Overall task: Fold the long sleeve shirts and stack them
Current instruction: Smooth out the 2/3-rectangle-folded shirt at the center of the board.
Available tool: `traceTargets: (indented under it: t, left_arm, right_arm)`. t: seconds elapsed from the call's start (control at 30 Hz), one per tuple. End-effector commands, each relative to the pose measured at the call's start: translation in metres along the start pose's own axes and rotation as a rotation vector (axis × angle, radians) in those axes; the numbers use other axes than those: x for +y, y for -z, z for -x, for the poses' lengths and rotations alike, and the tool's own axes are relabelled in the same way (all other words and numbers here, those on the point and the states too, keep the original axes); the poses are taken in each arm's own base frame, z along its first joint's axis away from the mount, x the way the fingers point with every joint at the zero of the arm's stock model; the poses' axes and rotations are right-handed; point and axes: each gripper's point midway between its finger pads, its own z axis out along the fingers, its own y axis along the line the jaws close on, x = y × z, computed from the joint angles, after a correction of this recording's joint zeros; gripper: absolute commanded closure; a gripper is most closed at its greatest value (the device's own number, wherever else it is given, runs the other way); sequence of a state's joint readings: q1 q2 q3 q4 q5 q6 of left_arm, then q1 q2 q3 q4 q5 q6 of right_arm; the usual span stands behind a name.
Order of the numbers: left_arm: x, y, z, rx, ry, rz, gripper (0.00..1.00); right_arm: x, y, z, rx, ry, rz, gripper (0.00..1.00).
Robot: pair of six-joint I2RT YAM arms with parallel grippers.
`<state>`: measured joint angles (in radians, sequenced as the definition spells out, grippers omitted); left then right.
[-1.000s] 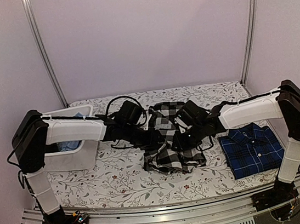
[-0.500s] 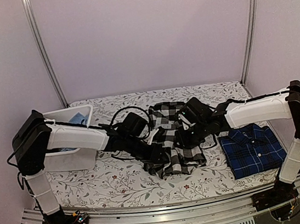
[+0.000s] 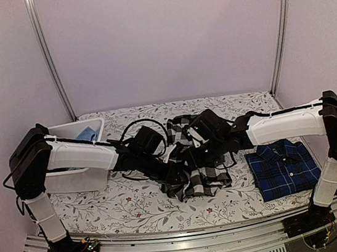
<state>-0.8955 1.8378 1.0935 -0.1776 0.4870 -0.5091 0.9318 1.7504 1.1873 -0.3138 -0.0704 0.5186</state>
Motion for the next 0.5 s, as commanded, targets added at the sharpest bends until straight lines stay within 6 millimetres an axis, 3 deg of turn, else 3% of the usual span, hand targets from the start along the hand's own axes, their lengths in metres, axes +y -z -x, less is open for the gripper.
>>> traceTargets:
  t: [0.0,0.2,0.47]
  left_arm:
    - [-0.007,0.019,0.006,-0.050,-0.012,0.005,0.58]
    - [0.022,0.043,0.010,-0.110,0.099,0.082,0.58]
    - [0.056,0.056,0.016,-0.161,0.196,0.172,0.60]
  right_arm:
    - [-0.002,-0.017,-0.015,0.059,0.017,-0.025,0.49]
    - [-0.024,-0.020,-0.036,0.104,-0.003,-0.112,0.67]
    - [-0.026,-0.016,-0.039,0.101,-0.023,-0.114,0.81]
